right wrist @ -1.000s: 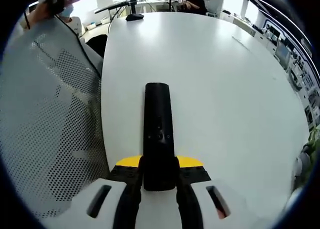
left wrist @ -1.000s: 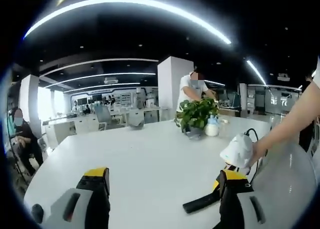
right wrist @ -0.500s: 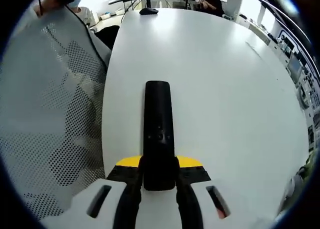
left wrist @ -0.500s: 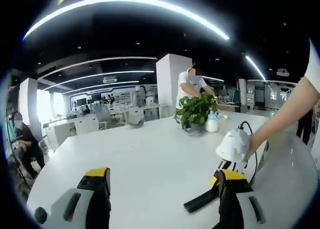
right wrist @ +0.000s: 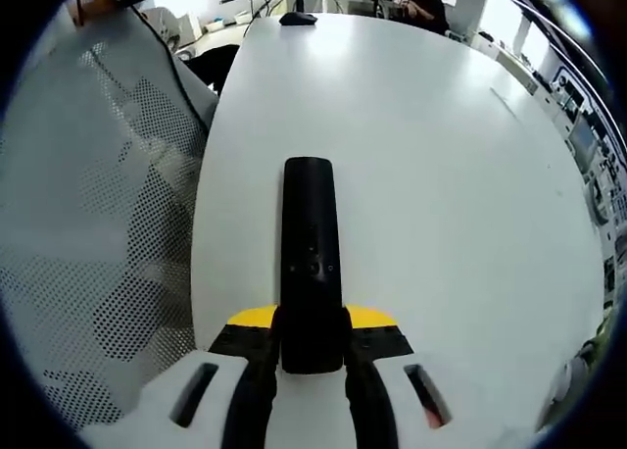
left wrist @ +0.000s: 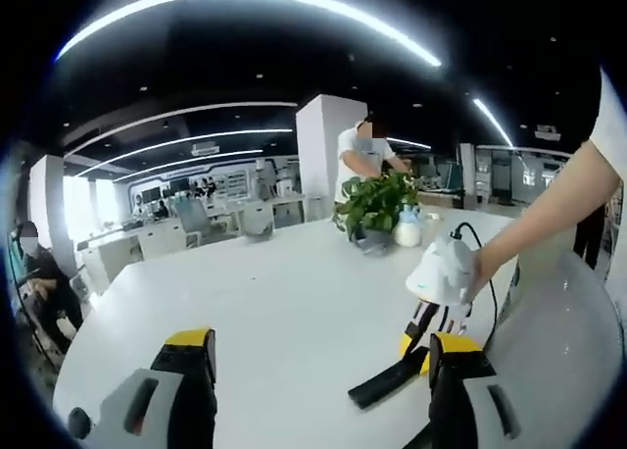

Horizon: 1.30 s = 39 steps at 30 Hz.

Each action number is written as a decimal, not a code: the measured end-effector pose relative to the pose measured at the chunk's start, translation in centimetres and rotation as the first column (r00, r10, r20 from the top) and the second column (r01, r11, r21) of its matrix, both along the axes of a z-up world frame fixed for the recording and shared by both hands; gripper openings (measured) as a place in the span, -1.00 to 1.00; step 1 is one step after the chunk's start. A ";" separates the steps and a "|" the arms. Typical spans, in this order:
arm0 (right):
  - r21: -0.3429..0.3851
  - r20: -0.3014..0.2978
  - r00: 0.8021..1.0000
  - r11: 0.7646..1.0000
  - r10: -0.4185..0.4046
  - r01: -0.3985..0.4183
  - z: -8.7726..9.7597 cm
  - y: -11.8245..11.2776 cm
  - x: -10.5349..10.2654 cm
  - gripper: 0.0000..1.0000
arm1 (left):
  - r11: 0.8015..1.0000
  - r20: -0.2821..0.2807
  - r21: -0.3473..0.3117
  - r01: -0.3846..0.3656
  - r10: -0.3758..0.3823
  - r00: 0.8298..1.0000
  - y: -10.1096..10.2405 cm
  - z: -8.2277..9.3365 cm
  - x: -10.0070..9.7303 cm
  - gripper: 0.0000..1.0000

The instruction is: Press the specified remote control buttons in sequence, fully releasing each button before pressing the next.

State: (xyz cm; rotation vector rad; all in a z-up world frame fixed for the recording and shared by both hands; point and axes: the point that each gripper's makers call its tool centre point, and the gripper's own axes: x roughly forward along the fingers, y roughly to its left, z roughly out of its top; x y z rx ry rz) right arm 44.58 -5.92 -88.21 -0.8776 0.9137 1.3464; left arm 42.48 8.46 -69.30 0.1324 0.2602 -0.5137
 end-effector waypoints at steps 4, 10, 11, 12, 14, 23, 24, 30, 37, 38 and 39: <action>-0.012 0.004 1.000 1.000 0.024 -0.024 0.0 0.3 0.4 -0.51 | 0.999 -0.003 0.046 -0.008 0.008 1.000 0.1 -0.3 0.1 0.88; -0.003 -0.001 0.999 0.999 0.033 -0.033 0.0 0.5 1.2 -0.51 | 1.000 0.000 0.026 0.000 0.000 1.000 -0.1 -0.1 0.0 0.88; -0.002 0.000 0.999 0.999 0.034 -0.034 0.0 0.6 1.4 -0.51 | 1.000 -0.004 0.030 -0.005 0.005 1.000 0.0 -0.1 0.1 0.88; -0.002 0.001 0.999 0.999 0.034 -0.034 0.0 0.6 1.5 -0.51 | 0.999 -0.016 0.035 -0.008 0.008 1.000 0.1 -0.4 0.1 0.88; 0.001 0.000 0.999 0.999 0.033 -0.033 0.0 0.7 1.7 -0.51 | 0.999 -0.026 0.037 -0.004 0.005 1.000 0.1 -0.5 0.1 0.88; 0.026 -0.001 1.000 0.999 0.030 -0.030 0.0 1.0 2.6 -0.51 | 0.995 -0.017 0.101 -0.009 0.011 1.000 0.4 -1.1 0.1 0.88; 0.031 0.000 1.000 0.999 0.030 -0.030 0.1 1.0 2.8 -0.51 | 0.995 -0.015 0.100 -0.012 0.014 1.000 0.5 -1.1 0.2 0.88; 0.050 -0.001 1.000 0.999 0.022 -0.022 0.1 1.4 3.8 -0.51 | 0.995 -0.017 0.099 -0.026 0.028 0.999 0.8 -1.2 0.3 0.87; 0.063 -0.006 1.000 0.998 0.019 -0.018 0.2 1.5 4.7 -0.51 | 0.994 -0.010 0.099 -0.053 0.055 0.998 1.4 -1.0 0.5 0.86; 0.064 -0.007 1.000 0.998 0.020 -0.020 0.2 1.5 4.8 -0.51 | 0.993 -0.009 0.103 -0.059 0.060 0.998 1.5 -1.0 0.6 0.86; 0.065 -0.009 1.000 0.998 0.021 -0.021 0.2 1.5 4.9 -0.51 | 0.993 -0.006 0.102 -0.064 0.065 0.998 1.6 -0.9 0.6 0.86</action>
